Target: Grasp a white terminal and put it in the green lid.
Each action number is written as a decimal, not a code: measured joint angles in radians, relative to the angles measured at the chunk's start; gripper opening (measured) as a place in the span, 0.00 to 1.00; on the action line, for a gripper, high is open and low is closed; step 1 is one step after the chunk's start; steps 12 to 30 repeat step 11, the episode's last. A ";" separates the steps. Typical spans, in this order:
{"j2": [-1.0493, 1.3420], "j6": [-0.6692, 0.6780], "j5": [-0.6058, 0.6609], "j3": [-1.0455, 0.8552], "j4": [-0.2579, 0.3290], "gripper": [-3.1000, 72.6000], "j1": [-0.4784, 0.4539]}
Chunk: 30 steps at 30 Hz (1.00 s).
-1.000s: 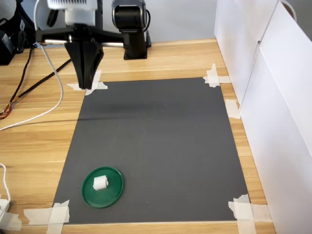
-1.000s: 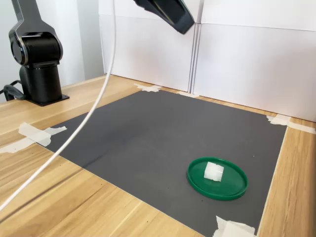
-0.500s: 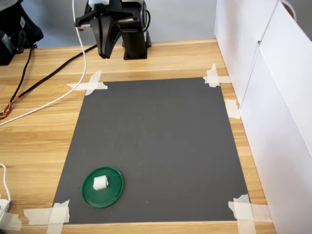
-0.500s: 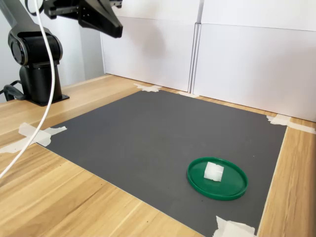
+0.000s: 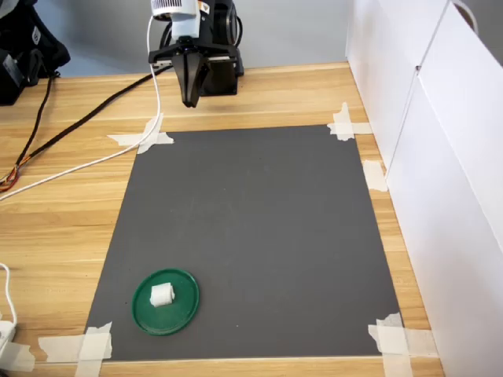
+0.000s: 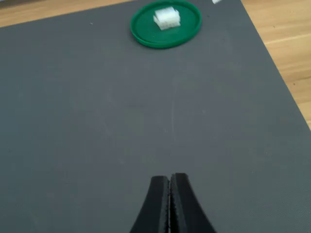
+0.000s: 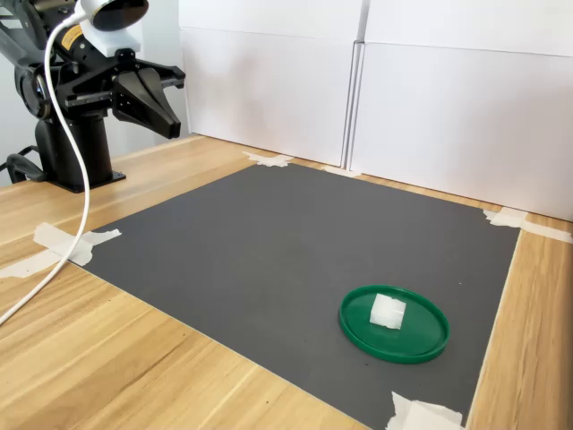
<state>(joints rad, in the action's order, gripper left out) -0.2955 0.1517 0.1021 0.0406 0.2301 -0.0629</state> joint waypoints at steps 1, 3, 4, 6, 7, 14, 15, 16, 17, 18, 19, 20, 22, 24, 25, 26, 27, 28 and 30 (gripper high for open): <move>0.020 0.000 0.010 0.000 0.000 0.01 0.000; 0.055 0.002 0.016 -0.005 0.000 0.01 0.000; 0.071 0.002 0.015 -0.012 0.000 0.01 0.000; 0.097 0.002 0.025 -0.023 0.000 0.01 0.000; 0.110 0.002 0.037 -0.027 0.000 0.01 0.000; 0.134 0.004 0.051 -0.031 -0.001 0.01 0.000; 0.134 0.004 0.051 -0.031 -0.001 0.01 0.000; 0.134 0.004 0.051 -0.031 -0.001 0.01 0.000; 0.134 0.004 0.051 -0.031 -0.001 0.01 0.000; 0.134 0.004 0.051 -0.031 -0.001 0.01 0.000; 0.134 0.004 0.051 -0.031 -0.001 0.01 0.000; 0.134 0.004 0.051 -0.031 -0.001 0.01 0.000; 0.134 0.004 0.051 -0.031 -0.001 0.01 0.000; 0.134 0.004 0.051 -0.031 -0.001 0.01 0.000; 0.134 0.004 0.051 -0.031 -0.001 0.01 0.000; 0.134 0.004 0.051 -0.031 -0.001 0.01 0.000; 0.134 0.004 0.051 -0.031 -0.001 0.01 0.000; 0.134 0.004 0.051 -0.031 -0.001 0.01 0.000; 0.134 0.004 0.051 -0.031 -0.001 0.01 0.000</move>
